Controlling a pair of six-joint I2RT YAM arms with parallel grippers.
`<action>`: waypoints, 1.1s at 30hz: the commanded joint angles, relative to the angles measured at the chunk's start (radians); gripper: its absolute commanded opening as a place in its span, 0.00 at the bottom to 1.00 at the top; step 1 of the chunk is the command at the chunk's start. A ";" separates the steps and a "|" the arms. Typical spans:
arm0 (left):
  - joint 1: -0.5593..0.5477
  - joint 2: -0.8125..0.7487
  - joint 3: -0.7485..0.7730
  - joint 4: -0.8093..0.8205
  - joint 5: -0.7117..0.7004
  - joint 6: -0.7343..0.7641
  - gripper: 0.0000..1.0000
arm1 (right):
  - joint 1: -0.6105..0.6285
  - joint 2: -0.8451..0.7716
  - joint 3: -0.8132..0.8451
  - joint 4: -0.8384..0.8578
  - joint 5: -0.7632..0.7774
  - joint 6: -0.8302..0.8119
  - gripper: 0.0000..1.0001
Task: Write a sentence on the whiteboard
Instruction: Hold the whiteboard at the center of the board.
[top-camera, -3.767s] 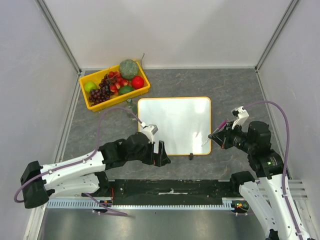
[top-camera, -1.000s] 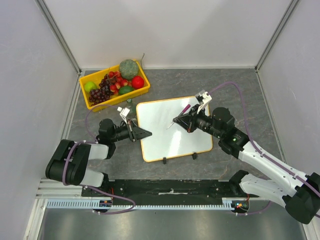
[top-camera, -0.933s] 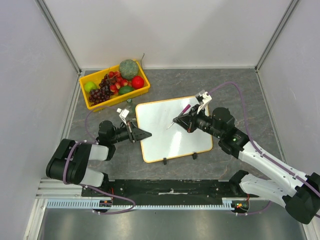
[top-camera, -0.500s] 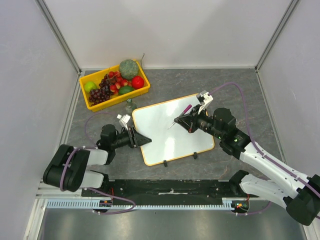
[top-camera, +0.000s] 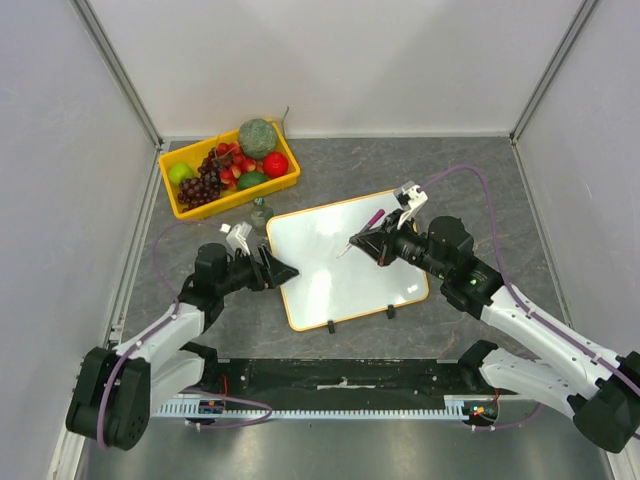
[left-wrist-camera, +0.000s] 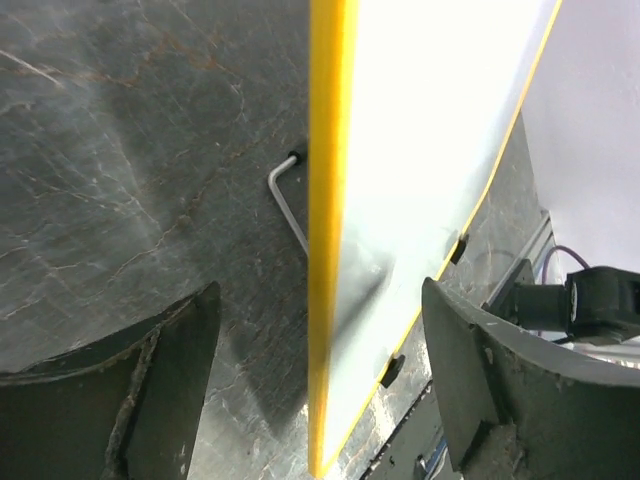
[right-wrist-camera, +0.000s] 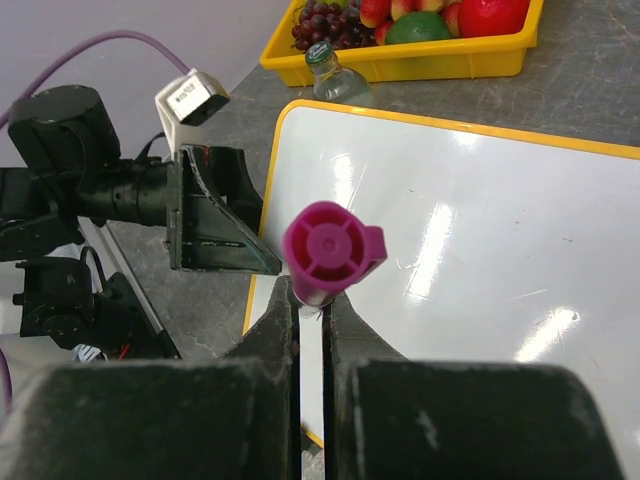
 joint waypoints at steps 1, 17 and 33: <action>0.000 -0.113 0.098 -0.234 -0.113 0.066 0.87 | 0.007 -0.023 -0.001 0.004 0.021 -0.035 0.00; -0.004 -0.245 0.319 -0.676 -0.237 0.085 0.95 | 0.006 -0.210 -0.045 -0.192 0.073 -0.084 0.00; -0.004 -0.273 0.293 -0.690 -0.277 0.092 0.96 | 0.004 -0.195 -0.015 -0.220 0.055 -0.067 0.00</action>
